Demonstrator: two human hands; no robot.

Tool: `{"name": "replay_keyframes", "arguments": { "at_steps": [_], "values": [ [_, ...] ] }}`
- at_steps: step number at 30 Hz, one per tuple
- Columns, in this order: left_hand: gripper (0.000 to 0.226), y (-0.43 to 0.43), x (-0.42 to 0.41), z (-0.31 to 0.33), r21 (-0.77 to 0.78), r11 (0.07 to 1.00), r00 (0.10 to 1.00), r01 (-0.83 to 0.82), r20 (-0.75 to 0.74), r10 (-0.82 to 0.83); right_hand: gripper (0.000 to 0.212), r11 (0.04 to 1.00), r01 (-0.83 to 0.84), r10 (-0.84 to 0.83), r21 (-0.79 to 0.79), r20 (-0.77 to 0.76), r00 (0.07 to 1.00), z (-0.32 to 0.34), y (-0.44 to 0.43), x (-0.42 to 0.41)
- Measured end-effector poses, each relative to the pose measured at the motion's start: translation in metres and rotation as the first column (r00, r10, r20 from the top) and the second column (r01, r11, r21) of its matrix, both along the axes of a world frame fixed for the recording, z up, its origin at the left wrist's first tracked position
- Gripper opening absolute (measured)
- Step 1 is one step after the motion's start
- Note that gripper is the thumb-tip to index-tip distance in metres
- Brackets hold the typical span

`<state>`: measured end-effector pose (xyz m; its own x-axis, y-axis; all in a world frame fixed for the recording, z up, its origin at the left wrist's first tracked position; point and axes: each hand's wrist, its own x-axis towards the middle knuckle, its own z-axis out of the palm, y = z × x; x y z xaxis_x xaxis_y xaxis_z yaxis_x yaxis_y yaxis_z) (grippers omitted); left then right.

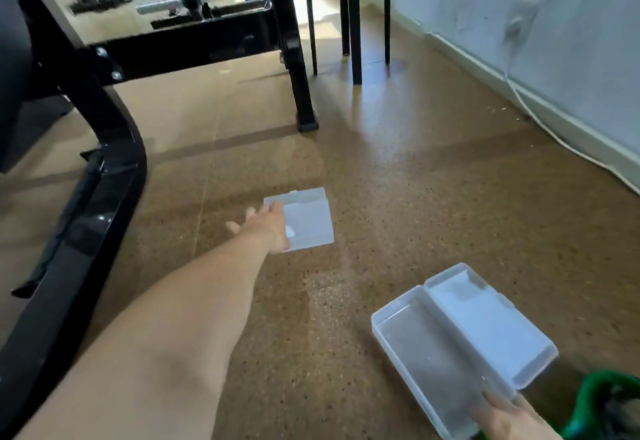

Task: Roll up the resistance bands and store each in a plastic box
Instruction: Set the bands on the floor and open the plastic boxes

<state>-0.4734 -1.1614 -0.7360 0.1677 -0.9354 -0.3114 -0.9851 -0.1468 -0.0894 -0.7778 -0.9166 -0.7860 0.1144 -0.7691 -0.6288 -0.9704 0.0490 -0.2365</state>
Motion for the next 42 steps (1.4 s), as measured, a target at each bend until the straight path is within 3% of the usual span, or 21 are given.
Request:
{"name": "replay_keyframes", "arguments": {
  "at_steps": [2,4,5,7,9,11,13,17,18,20,22,24,26,29,30,33,35,37,40,42],
  "values": [
    [0.036,0.006,0.005,0.003,-0.052,0.994,0.991,0.100,0.091,-0.095,0.085,1.000,-0.013,0.014,0.017,-0.059,0.998,-0.009,-0.004,0.000],
    [0.012,0.027,0.007,0.006,-0.060,0.984,0.986,0.168,0.025,-0.167,0.088,1.000,0.025,-0.026,-0.011,-0.121,0.992,-0.003,0.004,0.008],
    [0.014,0.044,0.007,0.007,-0.053,0.977,0.978,0.205,-0.019,-0.206,0.083,0.997,0.076,-0.079,-0.034,-0.110,0.991,0.003,0.009,0.012],
    [0.016,0.081,0.009,0.008,-0.116,0.940,0.943,0.321,-0.050,-0.328,0.051,0.972,0.066,-0.085,-0.226,-0.074,0.994,0.011,0.020,0.013],
    [0.019,0.113,0.019,0.011,-0.253,0.864,0.877,0.436,-0.097,-0.471,0.026,0.875,0.128,-0.112,-0.467,0.062,0.992,0.021,0.028,-0.005],
    [0.024,0.149,0.028,0.019,-0.300,0.837,0.828,0.457,-0.199,-0.524,0.015,0.747,0.219,-0.139,-0.628,0.174,0.975,0.039,0.038,-0.028],
    [0.024,0.172,0.051,0.014,-0.210,0.853,0.817,0.477,-0.251,-0.519,0.009,0.710,0.276,-0.157,-0.649,0.235,0.959,0.064,0.048,-0.050],
    [0.032,0.205,0.093,0.022,0.086,0.680,0.685,0.728,-0.144,-0.715,0.009,0.692,0.297,-0.277,-0.658,0.138,0.951,0.115,0.090,-0.094],
    [0.027,0.224,0.082,0.036,0.105,0.622,0.631,0.776,-0.161,-0.759,0.012,0.713,0.291,-0.291,-0.638,0.109,0.950,0.127,0.106,-0.100],
    [0.009,0.268,0.038,0.088,0.043,0.596,0.591,0.802,-0.209,-0.779,0.016,0.737,0.306,-0.321,-0.602,0.086,0.943,0.154,0.142,-0.104],
    [0.008,0.310,-0.004,0.137,-0.047,0.529,0.501,0.848,-0.258,-0.826,0.015,0.728,0.383,-0.385,-0.569,0.123,0.915,0.179,0.178,-0.101],
    [0.007,0.338,-0.031,0.169,-0.079,0.388,0.355,0.918,-0.267,-0.896,0.009,0.643,0.609,-0.574,-0.465,0.233,0.785,0.191,0.210,-0.099],
    [0.008,0.356,-0.050,0.173,-0.082,0.248,0.218,0.965,-0.273,-0.937,0.002,0.450,0.850,-0.771,-0.273,0.362,0.524,0.190,0.235,-0.097],
    [0.008,0.372,-0.075,0.145,-0.120,0.034,0.003,0.992,-0.255,-0.967,0.013,0.275,0.959,-0.858,-0.070,0.431,0.277,0.177,0.259,-0.096],
    [0.008,0.375,-0.081,0.129,-0.132,-0.029,-0.061,0.991,-0.243,-0.968,0.016,0.273,0.960,-0.859,-0.069,0.432,0.275,0.171,0.265,-0.098],
    [0.008,0.378,-0.105,0.082,-0.165,-0.139,-0.170,0.976,-0.194,-0.966,0.019,0.348,0.889,-0.809,-0.296,0.385,0.445,0.162,0.276,-0.115],
    [0.011,0.380,-0.125,0.056,-0.206,-0.176,-0.210,0.963,-0.158,-0.965,0.017,0.389,0.791,-0.789,-0.473,0.273,0.551,0.160,0.283,-0.133],
    [0.021,0.379,-0.151,0.035,-0.271,-0.190,-0.231,0.943,-0.127,-0.965,0.015,0.494,0.669,-0.765,-0.555,0.088,0.638,0.156,0.299,-0.154],
    [0.035,0.382,-0.191,0.023,-0.315,-0.219,-0.262,0.924,-0.102,-0.960,0.015,0.727,0.544,-0.662,-0.420,-0.218,0.717,0.145,0.328,-0.179],
    [0.038,0.389,-0.214,0.013,-0.306,-0.220,-0.264,0.926,-0.110,-0.958,0.016,0.794,0.544,-0.607,-0.272,-0.301,0.735,0.132,0.342,-0.186]
  ]
}}
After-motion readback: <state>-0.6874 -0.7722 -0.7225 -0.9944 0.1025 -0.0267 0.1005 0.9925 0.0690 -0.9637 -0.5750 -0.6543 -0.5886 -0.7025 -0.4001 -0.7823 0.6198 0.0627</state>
